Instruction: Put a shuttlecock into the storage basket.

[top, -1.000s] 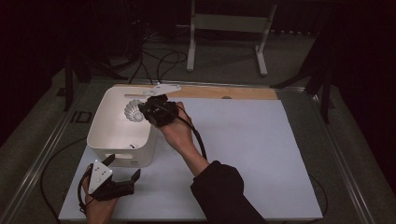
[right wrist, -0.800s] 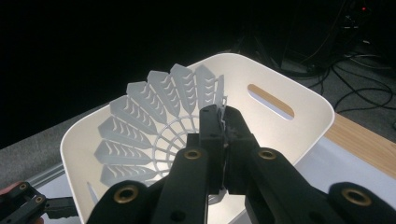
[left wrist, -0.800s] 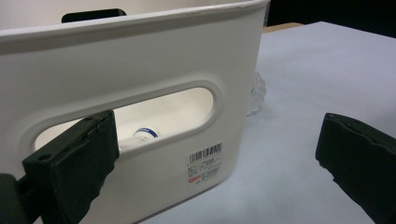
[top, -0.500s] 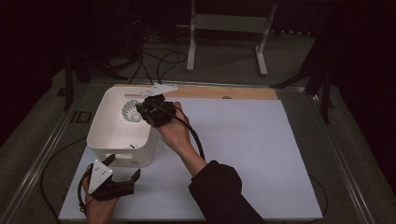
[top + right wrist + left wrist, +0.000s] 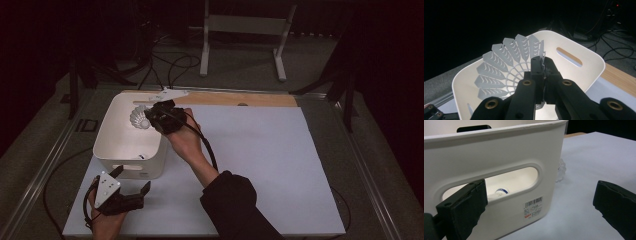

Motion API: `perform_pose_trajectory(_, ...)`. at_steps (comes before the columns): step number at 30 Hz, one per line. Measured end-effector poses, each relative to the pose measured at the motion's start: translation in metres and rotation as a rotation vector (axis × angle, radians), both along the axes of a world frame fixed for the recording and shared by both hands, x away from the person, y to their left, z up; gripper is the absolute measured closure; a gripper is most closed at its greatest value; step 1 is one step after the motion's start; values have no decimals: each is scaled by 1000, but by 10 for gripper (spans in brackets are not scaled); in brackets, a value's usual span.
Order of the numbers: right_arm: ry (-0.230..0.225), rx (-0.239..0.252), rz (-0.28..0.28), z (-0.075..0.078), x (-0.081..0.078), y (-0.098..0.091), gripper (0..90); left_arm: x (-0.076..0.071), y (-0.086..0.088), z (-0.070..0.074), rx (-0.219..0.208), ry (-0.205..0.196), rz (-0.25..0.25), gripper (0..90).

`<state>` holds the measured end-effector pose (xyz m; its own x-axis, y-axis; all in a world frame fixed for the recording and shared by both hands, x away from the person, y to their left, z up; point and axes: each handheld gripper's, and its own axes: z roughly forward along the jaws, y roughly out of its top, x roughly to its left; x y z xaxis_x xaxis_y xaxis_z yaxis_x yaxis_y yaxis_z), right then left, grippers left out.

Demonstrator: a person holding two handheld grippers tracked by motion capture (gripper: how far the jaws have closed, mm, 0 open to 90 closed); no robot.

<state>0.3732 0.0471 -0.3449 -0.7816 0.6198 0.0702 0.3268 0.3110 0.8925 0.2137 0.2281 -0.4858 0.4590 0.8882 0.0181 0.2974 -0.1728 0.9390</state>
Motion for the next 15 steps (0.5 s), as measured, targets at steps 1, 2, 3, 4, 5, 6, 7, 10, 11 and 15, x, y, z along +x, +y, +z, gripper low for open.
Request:
perform_pose_trajectory(1, 1, 0, -3, 0, 1, 0, 886, 0, 0, 0, 0, 0, 0, 0)
perform_pose_trajectory(2, 3, 3, -2, 1, 1, 1, 886, 0, 0, 0, 0, 0, 0, 0)
perform_pose_trajectory(3, -1, 2, -2, 1, 2, 1, 886, 0, 0, 0, 1, 0, 0, 0)
perform_pose_trajectory(4, -5, 1, -3, 1, 3, 2, 886, 0, 0, 0, 0, 0, 0, 0)
perform_pose_trajectory(5, -6, -2, -2, 1, 3, 2, 886, 0, 0, 0, 1, 1, -1, 0)
perform_pose_trajectory(6, -6, -2, -2, 1, 4, 3, 886, 0, 0, 0, 1, 0, -1, 0)
perform_pose_trajectory(7, -7, -1, -6, 0, 5, 3, 885, 0, 0, 0, 2, 1, -2, 0)
perform_pose_trajectory(10, -3, 2, -12, -1, 8, 4, 886, 0, 0, 0, 1, 1, -3, 0)
perform_pose_trajectory(11, -6, 0, -15, -2, 9, 4, 885, 0, 0, 0, 1, 1, -2, 0)
perform_pose_trajectory(15, 0, 0, -20, -5, 12, 7, 885, 0, 0, 0, 1, 1, -2, 0)
